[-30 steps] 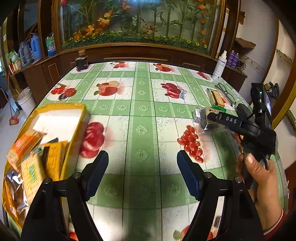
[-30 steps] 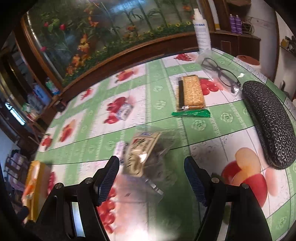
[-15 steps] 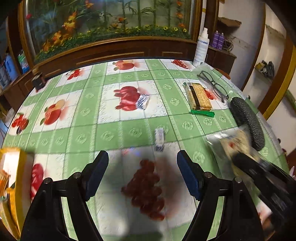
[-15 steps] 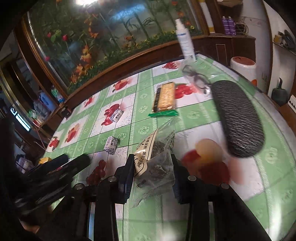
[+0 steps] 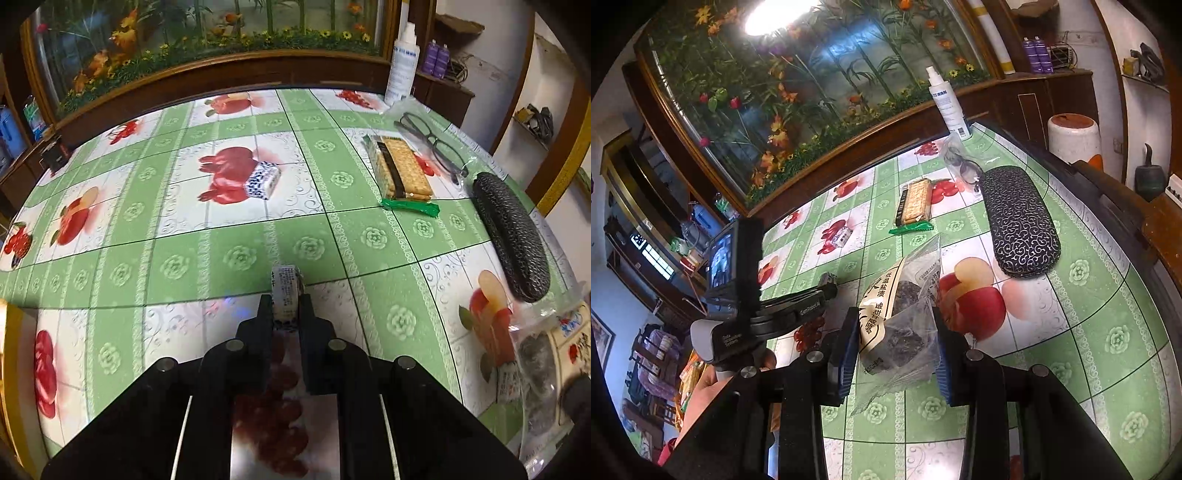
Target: Organize snacks
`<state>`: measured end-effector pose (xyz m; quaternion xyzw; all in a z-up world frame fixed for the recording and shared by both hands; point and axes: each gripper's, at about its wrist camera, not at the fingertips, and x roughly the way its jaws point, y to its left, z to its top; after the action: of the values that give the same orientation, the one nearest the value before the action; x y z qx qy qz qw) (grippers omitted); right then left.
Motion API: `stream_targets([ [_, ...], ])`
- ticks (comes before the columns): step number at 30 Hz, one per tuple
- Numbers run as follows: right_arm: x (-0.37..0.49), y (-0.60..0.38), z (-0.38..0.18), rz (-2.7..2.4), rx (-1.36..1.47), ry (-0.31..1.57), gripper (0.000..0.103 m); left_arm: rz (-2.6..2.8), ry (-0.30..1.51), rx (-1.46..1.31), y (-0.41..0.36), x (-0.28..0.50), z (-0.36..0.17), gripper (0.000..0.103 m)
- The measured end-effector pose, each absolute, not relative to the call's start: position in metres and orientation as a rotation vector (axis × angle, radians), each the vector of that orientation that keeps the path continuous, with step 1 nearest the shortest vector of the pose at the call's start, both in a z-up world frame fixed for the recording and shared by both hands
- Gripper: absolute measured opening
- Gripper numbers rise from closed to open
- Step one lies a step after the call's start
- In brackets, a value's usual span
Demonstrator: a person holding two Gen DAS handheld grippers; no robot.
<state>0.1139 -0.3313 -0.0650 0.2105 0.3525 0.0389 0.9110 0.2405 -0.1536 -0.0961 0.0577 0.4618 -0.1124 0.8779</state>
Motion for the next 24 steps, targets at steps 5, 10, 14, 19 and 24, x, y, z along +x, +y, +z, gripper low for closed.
stream_targets([
  [5, 0.105, -0.320, -0.068, 0.101, 0.432, 0.738, 0.037, -0.207, 0.913, 0.081, -0.119, 0.203, -0.075, 0.010],
  [10, 0.097, -0.294, -0.075, 0.139, 0.397, 0.769, 0.037, -0.150, 0.886, 0.051, -0.084, 0.165, -0.063, 0.010],
  [14, 0.091, -0.264, -0.076, 0.169, 0.336, 0.783, 0.037, -0.113, 0.859, 0.070, -0.069, 0.137, -0.059, 0.010],
  [19, 0.082, -0.227, -0.067, 0.222, 0.264, 0.776, 0.037, -0.058, 0.813, 0.068, -0.047, 0.112, -0.047, 0.010],
  [24, 0.072, -0.197, -0.057, 0.272, 0.214, 0.758, 0.037, -0.019, 0.780, 0.051, -0.024, 0.095, -0.037, 0.010],
])
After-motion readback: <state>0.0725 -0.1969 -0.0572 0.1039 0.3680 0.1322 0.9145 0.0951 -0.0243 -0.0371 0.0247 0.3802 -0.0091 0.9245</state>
